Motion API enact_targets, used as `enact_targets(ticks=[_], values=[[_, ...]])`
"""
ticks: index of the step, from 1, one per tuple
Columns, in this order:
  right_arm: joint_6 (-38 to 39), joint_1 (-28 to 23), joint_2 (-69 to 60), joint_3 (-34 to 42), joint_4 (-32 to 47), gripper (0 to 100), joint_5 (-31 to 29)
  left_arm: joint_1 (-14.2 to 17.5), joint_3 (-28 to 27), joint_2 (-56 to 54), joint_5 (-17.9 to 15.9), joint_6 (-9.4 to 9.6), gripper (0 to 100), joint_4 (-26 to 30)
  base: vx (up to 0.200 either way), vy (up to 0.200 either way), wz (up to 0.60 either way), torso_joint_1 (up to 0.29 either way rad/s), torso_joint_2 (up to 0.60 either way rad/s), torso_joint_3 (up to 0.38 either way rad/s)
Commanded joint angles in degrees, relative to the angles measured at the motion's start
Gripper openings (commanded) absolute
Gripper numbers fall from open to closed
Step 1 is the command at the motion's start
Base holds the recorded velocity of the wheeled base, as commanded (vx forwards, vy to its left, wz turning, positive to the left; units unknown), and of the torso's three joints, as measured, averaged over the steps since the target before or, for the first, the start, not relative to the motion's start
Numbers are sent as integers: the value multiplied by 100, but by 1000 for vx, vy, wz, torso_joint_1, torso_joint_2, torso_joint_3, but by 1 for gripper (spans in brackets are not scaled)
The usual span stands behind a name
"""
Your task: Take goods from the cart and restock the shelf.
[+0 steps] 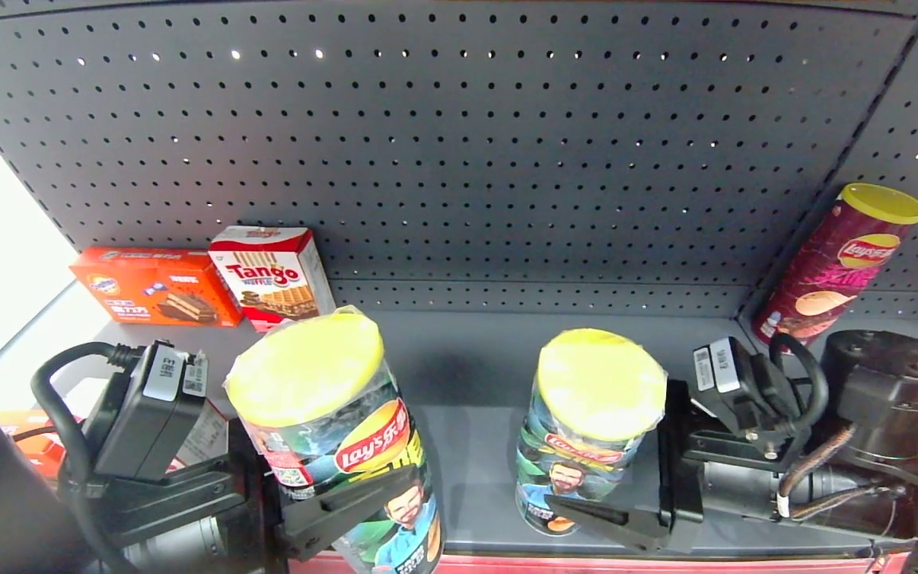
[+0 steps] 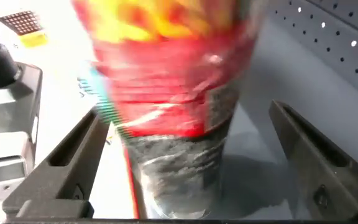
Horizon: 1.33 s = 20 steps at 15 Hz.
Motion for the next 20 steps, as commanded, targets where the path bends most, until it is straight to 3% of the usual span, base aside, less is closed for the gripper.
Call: enact_targets(ticks=[1,5,11,16,20], values=[[-1,-32,-515,181,94,100,-3,-10,12,-1,1,-1,0,-2,0,0,0,0,0,0],[-10,30,-1104,198,446,100,-56,-27,47,-1,-8,-1,0,-2,0,0,0,0,0,0],[-18,47,-2150,541,789,100,-592,-18,56,-1,-8,-1,0,-2,0,0,0,0,0,0],[-18,38,-3688,383,2362,100,-1207,-10,47,-1,-8,-1,0,-2,0,0,0,0,0,0],[-1,21,-5507,383,4322,100,-2139,-10,38,-1,-17,7,0,-2,0,0,0,0,0,0]])
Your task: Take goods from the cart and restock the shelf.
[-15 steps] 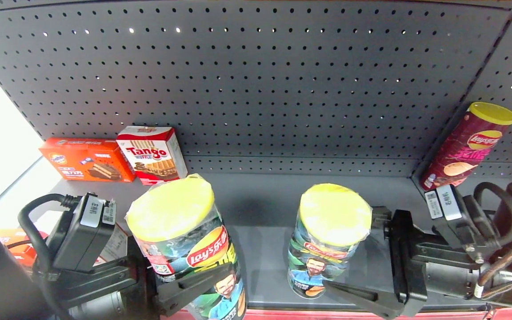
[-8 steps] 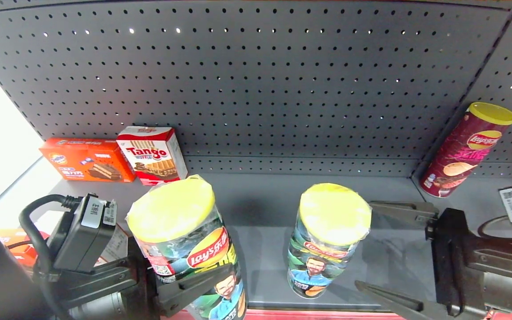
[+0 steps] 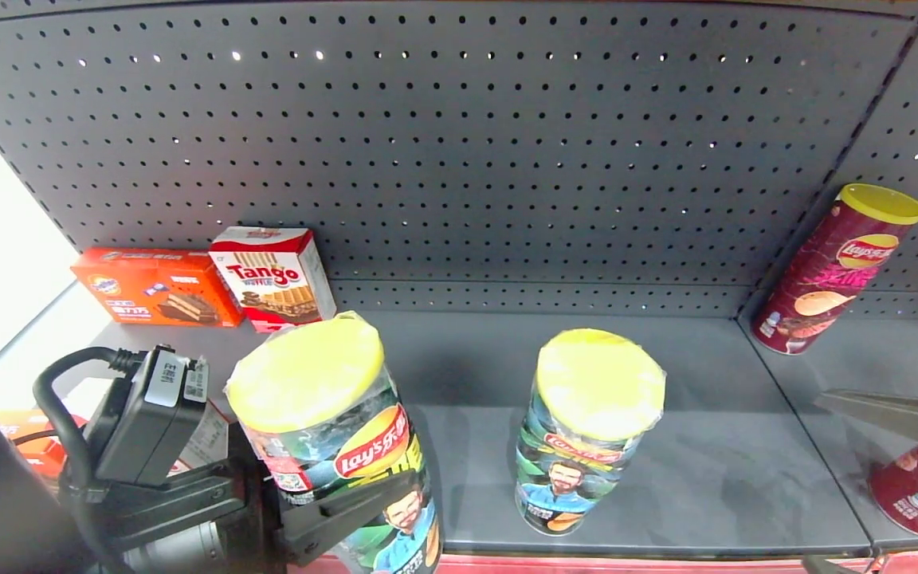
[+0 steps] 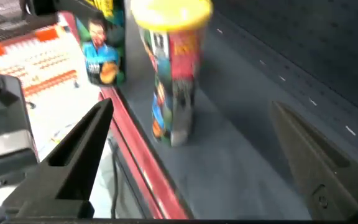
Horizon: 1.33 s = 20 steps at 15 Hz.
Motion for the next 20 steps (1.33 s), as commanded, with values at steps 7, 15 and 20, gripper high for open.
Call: enact_targets(ticks=[7,15,20], values=[[640,-876,-4597,756,3446,100,-1175,9,15,-44,3,19,0,6,0,0,0,0,0,0],[1519,-1807,-4992,1635,3508,100,-2493,18,103,-211,3,19,0,15,0,0,0,0,0,0],[1036,-1807,-4992,2030,2611,100,-1983,-61,86,-229,-6,36,0,15,0,0,0,0,0,0]])
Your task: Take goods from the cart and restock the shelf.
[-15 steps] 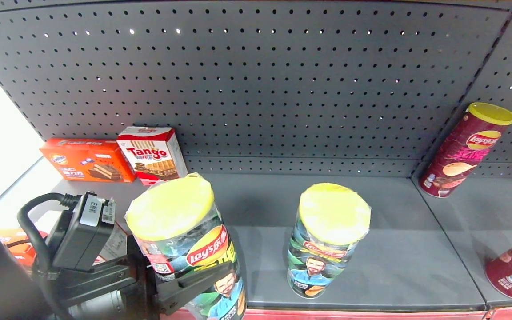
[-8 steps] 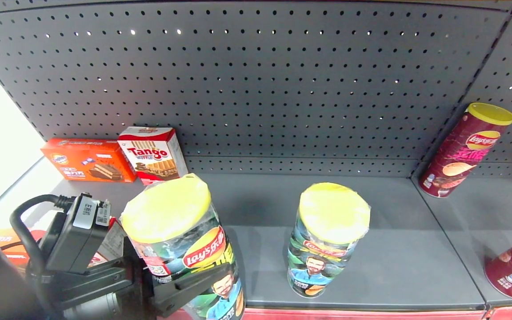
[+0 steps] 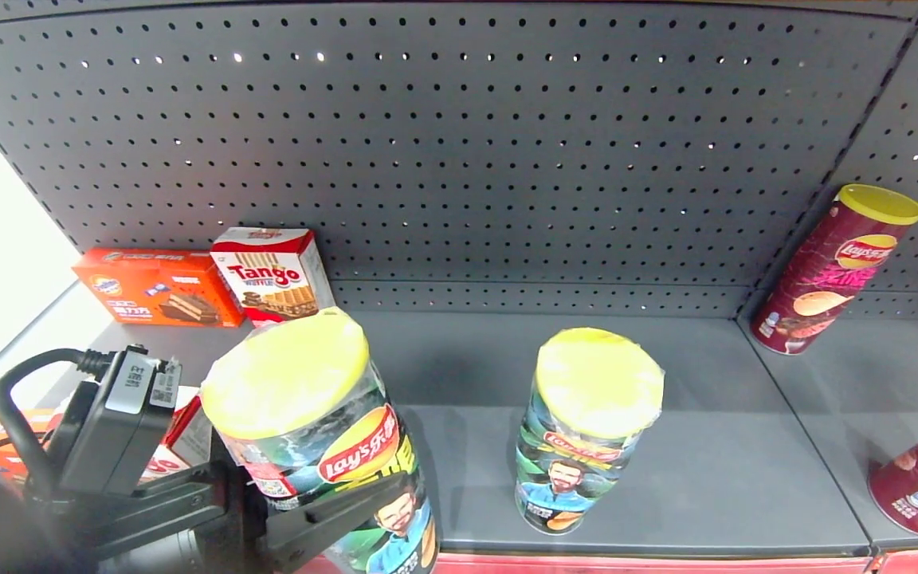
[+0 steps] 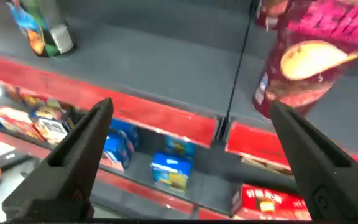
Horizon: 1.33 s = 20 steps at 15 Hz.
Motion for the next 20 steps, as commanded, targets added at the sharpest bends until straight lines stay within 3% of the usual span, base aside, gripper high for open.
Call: enact_targets(ticks=[1,2,4,6,7,8,9,11,12,13,15,20], values=[[36,0,11,70,-66,100,-531,-48,30,-9,-3,1,0,1,0,0,0,0,0,0],[98,0,11,131,-242,100,-918,-48,-41,0,-21,1,0,-8,0,0,0,0,0,0],[98,9,11,228,-470,100,-654,-57,-137,26,-65,1,0,1,0,0,0,0,0,0],[115,0,11,184,-374,100,1684,-101,-217,167,-179,10,0,18,0,0,0,0,0,0],[291,0,11,157,-224,100,1244,-66,-392,290,-170,115,0,9,0,0,0,0,0,0],[625,0,11,166,-251,100,207,-22,-559,360,-170,256,0,44,0,0,0,0,0,0],[651,9,11,201,-347,100,-21,13,-612,378,-170,282,0,62,0,0,0,0,0,0],[238,-8,11,219,-435,100,480,92,-638,439,-205,282,0,88,0,0,0,0,0,0],[440,-17,11,236,-180,100,-127,110,-665,483,-249,282,0,88,0,0,0,0,0,0],[467,9,11,219,-13,100,-223,163,-665,483,-267,282,0,88,0,0,0,0,0,0],[370,361,11,236,-75,100,-56,224,-674,589,-302,282,0,88,0,0,0,0,0,0],[432,352,11,236,-75,100,-56,496,-1122,800,-557,291,0,88,0,0,0,0,0,0]])
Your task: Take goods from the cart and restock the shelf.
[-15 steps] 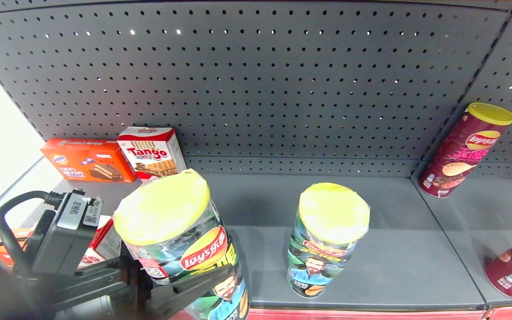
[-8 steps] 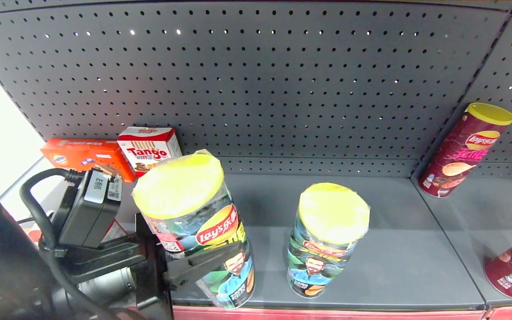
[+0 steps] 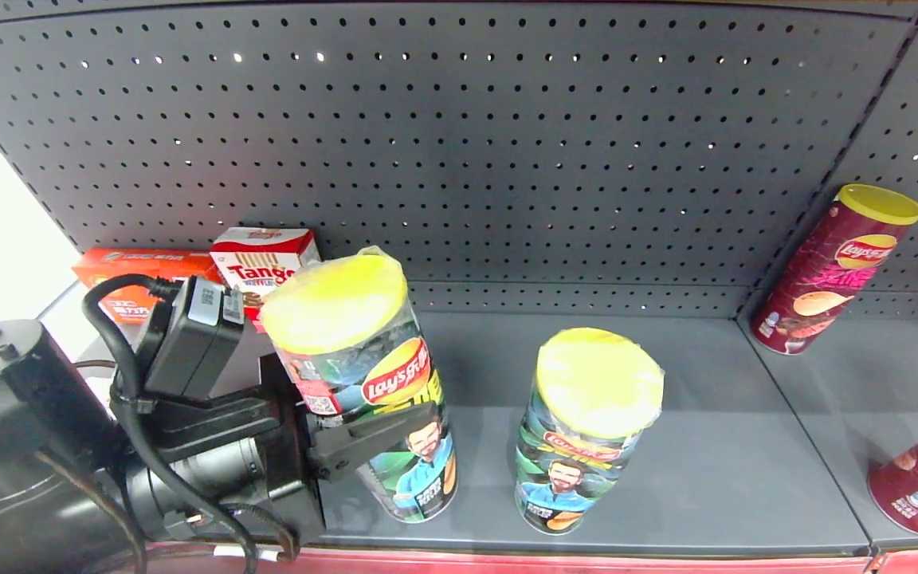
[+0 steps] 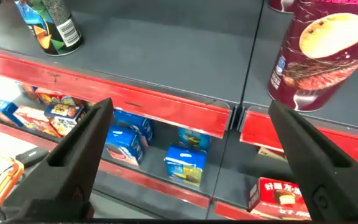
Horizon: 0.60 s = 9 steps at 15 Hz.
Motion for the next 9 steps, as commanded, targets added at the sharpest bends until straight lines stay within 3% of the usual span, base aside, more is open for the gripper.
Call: enact_targets(ticks=[1,4,9], values=[[3,11,18,2,2,100,-2,50,-171,86,-21,-2,0,21,0,0,0,0,0,0],[3,11,18,2,2,100,-2,50,-470,69,-100,7,0,662,0,0,0,0,0,0],[3,19,18,2,2,100,-2,-3,-1613,350,-109,42,0,1374,0,0,0,0,0,0]])
